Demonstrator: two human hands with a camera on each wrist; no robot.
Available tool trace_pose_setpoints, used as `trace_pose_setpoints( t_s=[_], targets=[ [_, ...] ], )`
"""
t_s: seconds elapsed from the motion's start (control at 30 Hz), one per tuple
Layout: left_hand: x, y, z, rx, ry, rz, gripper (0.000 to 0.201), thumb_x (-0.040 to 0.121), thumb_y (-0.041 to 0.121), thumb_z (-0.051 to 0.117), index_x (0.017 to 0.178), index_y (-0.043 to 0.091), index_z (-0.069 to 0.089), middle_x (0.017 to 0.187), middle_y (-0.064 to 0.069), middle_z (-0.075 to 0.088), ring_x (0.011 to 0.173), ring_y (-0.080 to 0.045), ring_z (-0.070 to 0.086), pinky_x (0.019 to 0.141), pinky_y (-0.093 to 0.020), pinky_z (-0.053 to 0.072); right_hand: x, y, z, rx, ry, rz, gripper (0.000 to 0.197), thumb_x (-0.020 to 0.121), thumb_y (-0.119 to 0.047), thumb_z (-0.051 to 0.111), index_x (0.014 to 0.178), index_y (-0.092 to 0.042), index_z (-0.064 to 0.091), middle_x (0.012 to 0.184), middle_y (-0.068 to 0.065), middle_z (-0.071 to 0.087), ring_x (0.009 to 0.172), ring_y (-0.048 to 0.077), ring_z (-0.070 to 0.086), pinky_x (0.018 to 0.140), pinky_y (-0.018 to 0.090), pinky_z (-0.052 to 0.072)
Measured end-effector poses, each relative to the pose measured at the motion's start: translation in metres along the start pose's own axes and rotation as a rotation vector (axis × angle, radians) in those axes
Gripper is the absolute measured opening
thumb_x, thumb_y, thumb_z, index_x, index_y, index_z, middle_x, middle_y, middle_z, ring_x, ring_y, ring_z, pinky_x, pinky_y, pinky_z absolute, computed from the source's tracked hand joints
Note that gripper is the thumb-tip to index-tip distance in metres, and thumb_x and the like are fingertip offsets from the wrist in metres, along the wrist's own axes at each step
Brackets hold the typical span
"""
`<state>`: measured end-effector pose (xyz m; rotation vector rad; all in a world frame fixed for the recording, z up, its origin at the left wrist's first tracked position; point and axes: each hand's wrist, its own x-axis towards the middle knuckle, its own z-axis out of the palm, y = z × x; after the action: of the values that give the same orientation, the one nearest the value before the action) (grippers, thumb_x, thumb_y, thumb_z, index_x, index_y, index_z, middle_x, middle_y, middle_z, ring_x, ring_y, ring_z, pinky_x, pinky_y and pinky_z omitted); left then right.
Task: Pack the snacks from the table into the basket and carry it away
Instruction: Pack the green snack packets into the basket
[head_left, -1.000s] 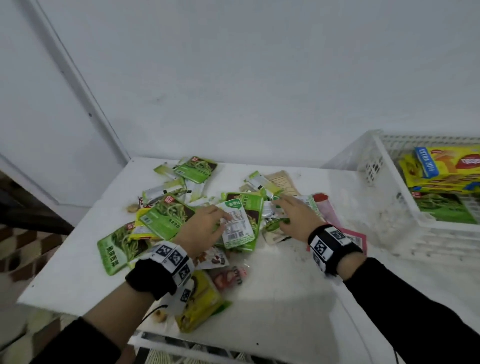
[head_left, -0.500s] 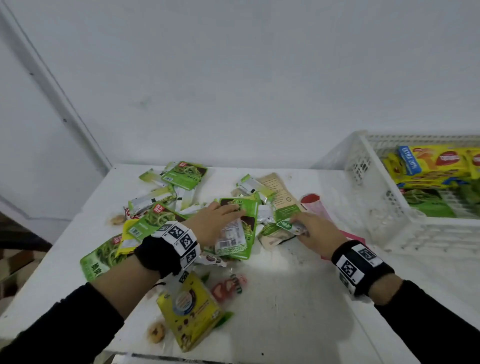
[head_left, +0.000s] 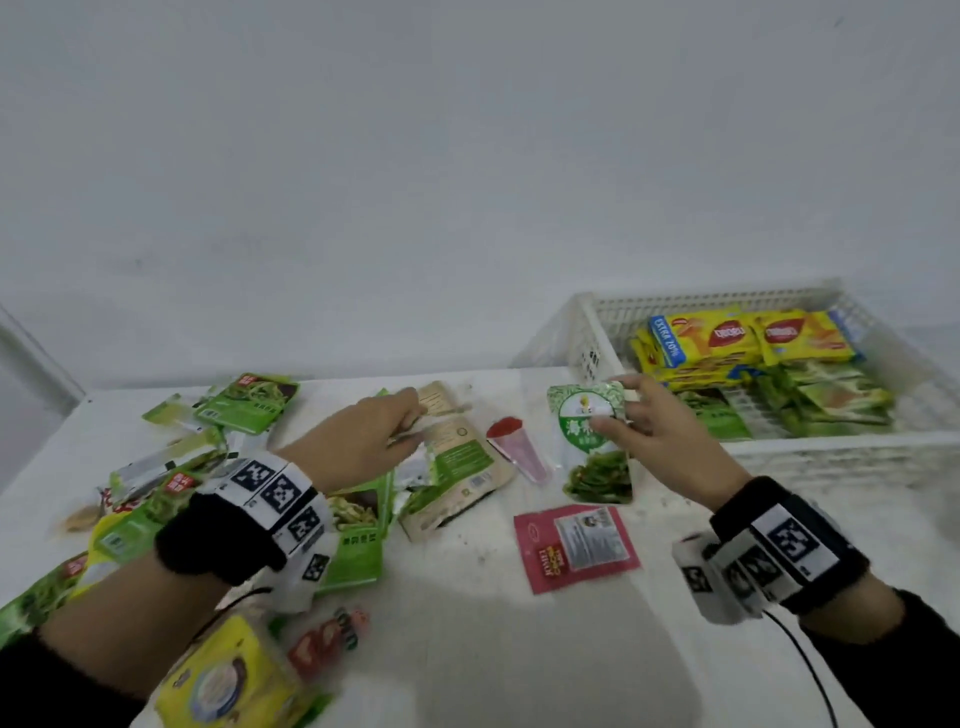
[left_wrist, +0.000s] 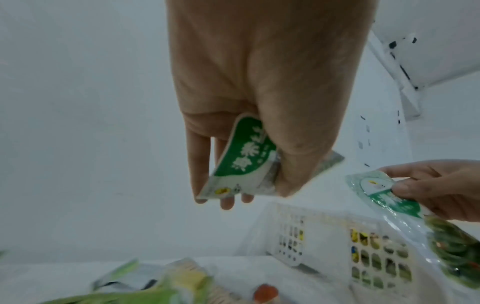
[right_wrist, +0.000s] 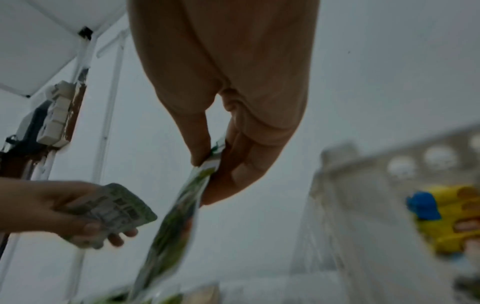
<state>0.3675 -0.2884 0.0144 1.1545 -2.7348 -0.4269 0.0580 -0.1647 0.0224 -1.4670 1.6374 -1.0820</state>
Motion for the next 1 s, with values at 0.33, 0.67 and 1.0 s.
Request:
trace_pose_setpoints(
  t_s=[0.33, 0.67, 1.0],
  targets=[
    [0.106, 0.118, 0.031, -0.353, 0.159, -0.081, 0.020, 0.097, 0.025, 0.047, 0.098, 0.011, 0.034, 0.074, -0.004, 0.047, 0.049, -0.005, 0.039, 0.050, -0.018, 0.038, 0.089, -0.009, -0.164, -0.366, 0.086, 0.057, 0.036, 0.101, -0.033, 0.042, 0.130, -0.011, 0.036, 0.077, 0.014, 0.057, 0.049, 0.011, 0.041, 0.047, 0.024, 0.033],
    [0.143, 0.162, 0.062, -0.498, 0.268, -0.309, 0.028, 0.098, 0.046, 0.034, 0.095, 0.018, 0.037, 0.071, -0.008, 0.053, 0.059, -0.021, 0.052, 0.062, -0.044, 0.048, 0.180, 0.042, -0.113, -0.615, -0.253, 0.279, 0.072, 0.090, -0.011, 0.061, 0.147, 0.001, 0.018, 0.139, 0.023, 0.043, 0.121, 0.037, 0.050, 0.093, 0.037, 0.043],
    [0.137, 0.147, 0.071, -0.540, 0.265, -0.394, 0.043, 0.089, 0.061, 0.032, 0.099, 0.020, 0.040, 0.096, -0.015, 0.061, 0.084, -0.031, 0.065, 0.078, -0.051, 0.053, 0.200, 0.070, -0.064, -1.233, -0.436, 0.231, 0.041, 0.103, -0.019, 0.032, 0.138, 0.000, 0.041, 0.144, 0.017, 0.043, 0.133, 0.032, 0.042, 0.111, 0.042, 0.032]
  ],
)
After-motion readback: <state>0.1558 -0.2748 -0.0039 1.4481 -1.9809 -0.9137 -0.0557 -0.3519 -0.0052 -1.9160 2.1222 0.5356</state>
